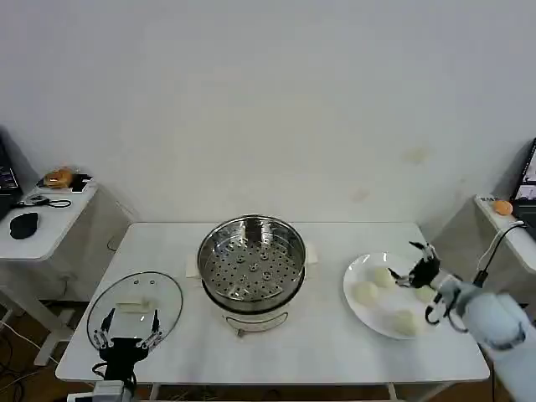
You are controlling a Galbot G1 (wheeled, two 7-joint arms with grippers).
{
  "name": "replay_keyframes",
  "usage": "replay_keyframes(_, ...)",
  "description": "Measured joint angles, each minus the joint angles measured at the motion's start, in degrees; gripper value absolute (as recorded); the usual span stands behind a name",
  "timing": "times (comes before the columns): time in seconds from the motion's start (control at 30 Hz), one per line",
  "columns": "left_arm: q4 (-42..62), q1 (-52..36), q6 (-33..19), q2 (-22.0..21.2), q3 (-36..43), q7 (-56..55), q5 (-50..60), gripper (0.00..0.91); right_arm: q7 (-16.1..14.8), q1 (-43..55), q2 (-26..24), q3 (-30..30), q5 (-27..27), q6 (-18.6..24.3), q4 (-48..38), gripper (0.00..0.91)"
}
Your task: Take steamed baozi put them in steamer then cover it.
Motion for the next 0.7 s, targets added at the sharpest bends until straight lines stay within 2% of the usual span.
replay_keyframes(0.27, -0.98, -0.53, 0.29, 0.58, -1.19, 0.89, 0.73, 0.907, -13.78, 20.04, -4.31, -19.28, -5.35, 3.63, -9.16, 0.907)
replay_keyframes(0.43, -1.37, -0.58, 0.35, 0.56, -1.90, 1.24, 1.03, 0.907, -20.47, 30.32, -4.31, -30.37, -7.51, 6.37, -14.44, 0.907)
replay_keyframes(0.53, -1.52, -0.55, 0.37, 0.57, -2.36, 1.43, 1.09, 0.907, -23.18, 34.83, -3.54, -35.93, -8.55, 7.66, -17.47, 0.907)
replay_keyframes(0.7, -1.16, -0.41, 0.34, 0.93, -3.08, 1.59, 1.19, 0.907, -25.81, 39.77, -1.30, -42.60, -9.85, 9.01, -22.17, 0.907)
